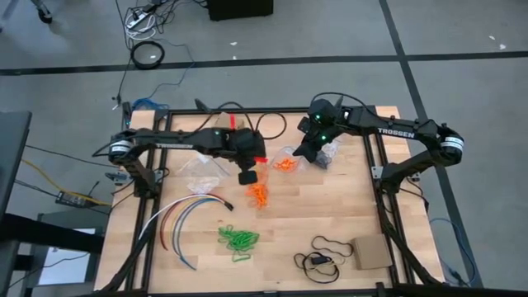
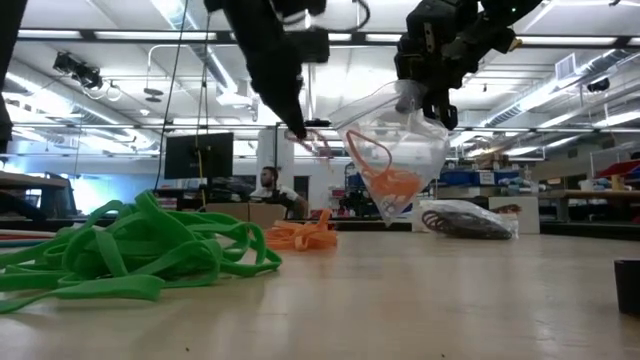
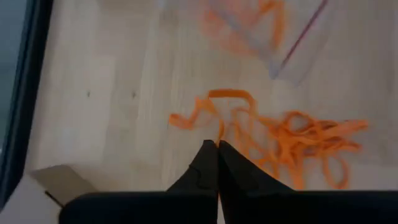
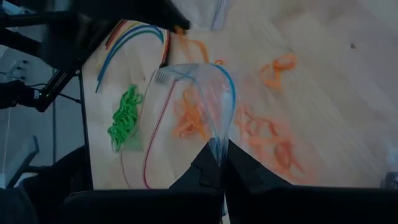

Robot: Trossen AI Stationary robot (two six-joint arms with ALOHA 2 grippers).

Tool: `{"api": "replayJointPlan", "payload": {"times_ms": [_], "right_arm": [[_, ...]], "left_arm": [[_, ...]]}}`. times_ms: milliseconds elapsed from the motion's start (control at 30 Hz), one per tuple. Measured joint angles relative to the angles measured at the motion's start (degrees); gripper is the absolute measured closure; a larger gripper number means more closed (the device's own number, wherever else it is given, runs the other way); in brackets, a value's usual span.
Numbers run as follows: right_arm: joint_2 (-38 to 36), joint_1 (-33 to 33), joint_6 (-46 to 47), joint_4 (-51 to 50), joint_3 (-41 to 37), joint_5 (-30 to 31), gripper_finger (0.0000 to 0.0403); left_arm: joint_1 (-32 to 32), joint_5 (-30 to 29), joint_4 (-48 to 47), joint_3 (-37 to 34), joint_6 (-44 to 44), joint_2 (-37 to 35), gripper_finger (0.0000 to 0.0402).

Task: Sort rubber bands
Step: Put the orange rubber band into the transparent zip bag

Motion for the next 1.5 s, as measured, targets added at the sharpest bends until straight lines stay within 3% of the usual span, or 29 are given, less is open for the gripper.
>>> {"api": "replayJointPlan", "payload": {"times_ms": [67,333,567,733,933,1200,1333,1500], "right_arm": [[0.0,0.0,-0.2,-0.1,0.0,0.0,0.0403],[0.0,0.0,-0.2,-0.2,0.0,0.2,0.0403],[0.0,0.0,3.2,0.0,0.0,0.3,0.0403],[0.0,1.0,6.4,2.4,0.0,-0.8,0.0403],[0.0,2.2,9.1,5.8,0.0,-1.5,0.0403],[0.0,2.3,11.9,8.4,0.0,-1.4,0.0403],[0.0,2.3,11.9,8.2,0.0,-1.4,0.0403],[0.0,2.3,11.4,7.5,0.0,-1.4,0.0403]], "left_arm": [[-0.2,2.6,-1.6,0.9,1.0,-0.3,0.04],[-2.2,1.0,1.7,5.7,0.1,-1.1,0.0401],[-5.5,-10.2,7.8,8.9,6.1,-0.6,0.0401],[-7.1,-14.1,12.7,9.0,11.5,0.0,0.0401],[-7.4,-14.6,9.9,8.9,13.2,2.8,0.0401],[-8.1,-20.0,5.3,8.9,13.2,7.1,0.0399],[-8.4,-20.3,6.3,8.9,13.2,7.7,0.0374],[-8.5,-16.0,8.0,10.4,13.2,7.3,0.0304]]}}
